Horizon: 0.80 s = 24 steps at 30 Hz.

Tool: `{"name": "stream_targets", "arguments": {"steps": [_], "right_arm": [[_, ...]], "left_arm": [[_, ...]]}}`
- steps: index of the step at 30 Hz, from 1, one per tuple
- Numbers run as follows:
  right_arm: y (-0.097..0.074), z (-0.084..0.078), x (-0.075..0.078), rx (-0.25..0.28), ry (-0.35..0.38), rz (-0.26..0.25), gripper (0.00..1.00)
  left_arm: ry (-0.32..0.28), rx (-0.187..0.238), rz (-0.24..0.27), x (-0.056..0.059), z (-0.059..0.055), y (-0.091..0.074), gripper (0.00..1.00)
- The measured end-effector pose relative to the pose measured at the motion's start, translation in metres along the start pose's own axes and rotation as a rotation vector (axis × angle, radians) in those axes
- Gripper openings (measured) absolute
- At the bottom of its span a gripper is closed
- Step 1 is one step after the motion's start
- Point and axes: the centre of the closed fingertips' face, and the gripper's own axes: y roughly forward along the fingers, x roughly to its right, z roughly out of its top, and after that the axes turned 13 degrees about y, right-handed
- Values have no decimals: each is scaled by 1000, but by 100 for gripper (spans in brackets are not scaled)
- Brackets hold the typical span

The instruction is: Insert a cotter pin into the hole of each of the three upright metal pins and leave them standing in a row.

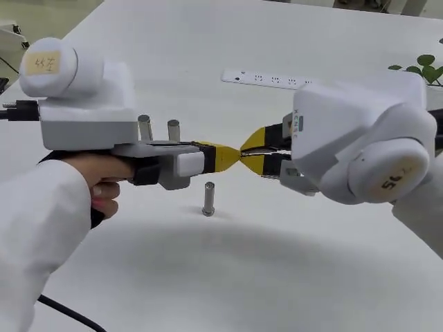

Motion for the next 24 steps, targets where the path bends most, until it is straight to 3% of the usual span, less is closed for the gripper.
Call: {"name": "stream_targets", "arguments": {"steps": [3,8,12,14,16,19,22,24], "right_arm": [[-2,0,0,20,31,3,5],[-2,-7,0,10,105,22,8],[-4,-8,-2,53,285,86,5],[-6,-6,-1,82,366,119,5],[-9,-5,1,105,416,141,5],[-12,-2,2,128,466,178,5],[-14,-6,4,130,468,207,7],[-16,-6,-2,116,467,255,8]], "left_arm": [[22,-11,8,-1,-1,-2,0],[45,-9,10,-2,0,-4,0],[128,-7,6,-1,1,-8,0],[225,12,5,-1,5,-9,0],[240,4,-8,4,3,-11,0],[291,9,-28,7,3,-13,0],[349,4,-44,10,3,-14,0],[345,1,-53,12,2,-15,0]]}}
